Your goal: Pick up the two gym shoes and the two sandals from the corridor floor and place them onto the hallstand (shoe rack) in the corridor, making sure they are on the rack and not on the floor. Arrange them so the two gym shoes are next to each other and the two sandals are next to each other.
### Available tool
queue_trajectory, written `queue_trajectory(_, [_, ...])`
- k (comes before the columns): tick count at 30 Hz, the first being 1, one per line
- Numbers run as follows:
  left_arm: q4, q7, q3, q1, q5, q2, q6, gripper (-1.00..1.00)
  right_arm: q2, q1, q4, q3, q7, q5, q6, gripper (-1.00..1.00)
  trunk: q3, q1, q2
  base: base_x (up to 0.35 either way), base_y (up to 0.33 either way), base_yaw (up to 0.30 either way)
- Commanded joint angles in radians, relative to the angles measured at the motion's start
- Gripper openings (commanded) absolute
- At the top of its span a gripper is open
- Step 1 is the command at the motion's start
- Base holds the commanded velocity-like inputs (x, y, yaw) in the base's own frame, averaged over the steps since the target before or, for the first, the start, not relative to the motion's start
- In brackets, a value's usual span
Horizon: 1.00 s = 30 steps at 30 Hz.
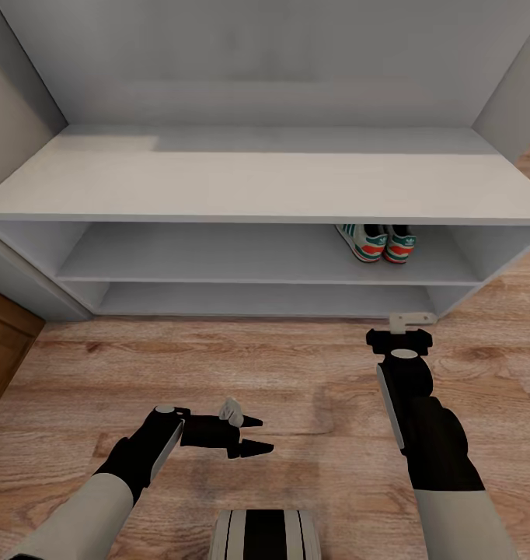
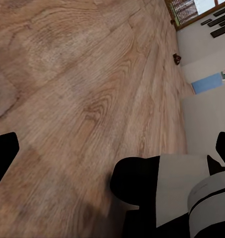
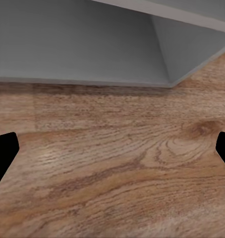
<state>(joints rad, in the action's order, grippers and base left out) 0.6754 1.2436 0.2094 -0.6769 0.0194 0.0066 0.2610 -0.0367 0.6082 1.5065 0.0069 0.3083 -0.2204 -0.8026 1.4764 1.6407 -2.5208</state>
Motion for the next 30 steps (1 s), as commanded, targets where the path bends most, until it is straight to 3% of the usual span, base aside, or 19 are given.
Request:
queue_trajectory(1, [0.001, 0.002, 0.002, 0.0, 0.002, 0.001, 0.011, 1.0, 0.0, 0.001, 0.001, 0.001, 0.002, -0.002, -0.006, 1.0, 0.001, 0.0, 0.0, 0.0, 0.0, 0.0])
queue_trajectory(9, [0.0, 0.001, 0.001, 0.0, 0.001, 0.003, 0.01, 1.0, 0.0, -0.002, 0.001, 0.001, 0.0, -0.002, 0.003, 1.0, 0.001, 0.0, 0.0, 0.0, 0.0, 0.0])
queue_trajectory(19, [-0.002, -0.006, 0.0, 0.0, 0.001, 0.006, 0.003, 1.0, 0.0, -0.006, 0.0, 0.001, 0.002, -0.002, 0.082, 1.0, 0.001, 0.0, 0.0, 0.0, 0.0, 0.0])
queue_trajectory(22, [-0.003, -0.03, -0.001, 0.0, 0.001, 0.012, -0.002, 1.0, -0.001, -0.03, -0.006, 0.0, 0.003, 0.024, 0.112, 1.0, 0.001, 0.0, 0.0, 0.0, 0.0, 0.0])
queue_trajectory(23, [-0.004, -0.051, -0.001, 0.0, 0.001, 0.013, -0.003, 1.0, -0.001, -0.036, -0.008, 0.0, 0.003, 0.083, 0.116, 1.0, 0.001, 0.0, 0.0, 0.0, 0.0, -0.15])
queue_trajectory(27, [-0.004, -0.082, 0.0, 0.0, 0.001, 0.012, -0.009, 1.0, -0.001, -0.038, -0.011, -0.002, 0.004, 0.148, 0.118, 1.0, -0.001, 0.0, 0.0, 0.0, 0.0, -0.215])
queue_trajectory(30, [-0.004, -0.09, 0.0, 0.0, 0.001, 0.012, -0.014, 1.0, -0.001, -0.04, -0.022, -0.003, 0.004, 0.17, 0.122, 1.0, -0.002, 0.0, 0.0, 0.0, 0.0, -0.268])
